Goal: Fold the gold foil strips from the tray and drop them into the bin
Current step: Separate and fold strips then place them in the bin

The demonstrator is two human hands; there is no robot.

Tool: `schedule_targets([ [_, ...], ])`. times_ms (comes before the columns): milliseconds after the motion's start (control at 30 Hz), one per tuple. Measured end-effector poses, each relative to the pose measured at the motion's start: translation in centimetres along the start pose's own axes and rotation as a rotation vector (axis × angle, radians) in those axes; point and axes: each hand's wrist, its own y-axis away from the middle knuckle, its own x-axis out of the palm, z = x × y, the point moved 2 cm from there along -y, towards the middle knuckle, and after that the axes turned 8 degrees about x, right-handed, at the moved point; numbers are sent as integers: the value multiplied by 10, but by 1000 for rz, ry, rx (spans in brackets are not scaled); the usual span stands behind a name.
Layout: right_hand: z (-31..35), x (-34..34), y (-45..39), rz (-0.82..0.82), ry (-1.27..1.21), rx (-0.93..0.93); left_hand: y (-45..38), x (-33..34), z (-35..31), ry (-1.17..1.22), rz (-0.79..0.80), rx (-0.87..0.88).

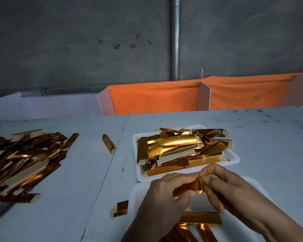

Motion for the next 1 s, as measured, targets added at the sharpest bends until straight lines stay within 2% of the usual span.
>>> schedule_targets([
  [167, 5, -1, 3, 114, -235, 0, 1, -5, -6, 142, -13, 17],
  [467, 2, -3, 2, 135, -251, 43, 2, -4, -6, 132, 20, 46],
  [667, -3, -4, -1, -5, -92, 18, 1, -2, -11, 34, 1, 8],
  [800, 1, -4, 1, -8, 48, -2, 0, 1, -9, -7, 9, 7],
  [933, -1, -4, -1, -17, 252, -37, -1, 5, -7, -123, 37, 76],
  [1000, -1, -4, -1, 3, 255, -34, -2, 5, -5, -127, 45, 81],
])
